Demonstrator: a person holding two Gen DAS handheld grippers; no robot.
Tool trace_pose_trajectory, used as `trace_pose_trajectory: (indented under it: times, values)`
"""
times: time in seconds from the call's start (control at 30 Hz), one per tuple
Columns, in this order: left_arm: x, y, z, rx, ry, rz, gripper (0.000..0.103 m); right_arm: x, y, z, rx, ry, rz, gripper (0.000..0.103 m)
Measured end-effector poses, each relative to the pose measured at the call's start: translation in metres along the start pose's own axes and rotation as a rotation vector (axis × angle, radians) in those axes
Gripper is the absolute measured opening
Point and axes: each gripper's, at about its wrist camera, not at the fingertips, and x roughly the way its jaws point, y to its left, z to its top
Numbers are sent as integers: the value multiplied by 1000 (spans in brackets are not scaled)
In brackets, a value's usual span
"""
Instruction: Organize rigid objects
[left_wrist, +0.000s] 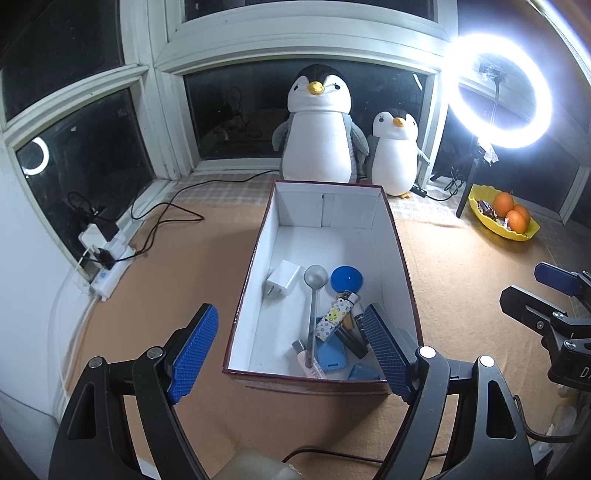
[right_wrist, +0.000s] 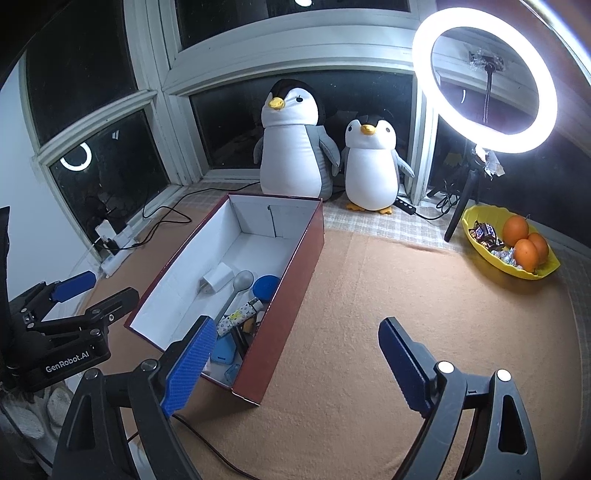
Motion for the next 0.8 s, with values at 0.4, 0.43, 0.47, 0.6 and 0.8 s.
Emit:
trace_pose_trajectory:
  times: [0.4, 0.43, 0.47, 0.6, 0.8]
  values:
    - [2, -1, 0, 2, 4, -2, 81, 3, -1, 0, -5, 16, -2, 87]
    - [2, -1, 1, 3, 4, -1, 81, 3, -2, 0, -5, 16, -2, 87]
    - [2, -1, 0, 4, 3, -1, 81, 3, -1, 0, -4, 17, -2, 87]
    - [1, -2, 0, 14, -4, -2, 81, 5, -3, 0, 0, 24, -1, 87]
    - [0, -4, -2, 32, -14, 1, 81, 6, -8, -1, 5, 28, -4, 87]
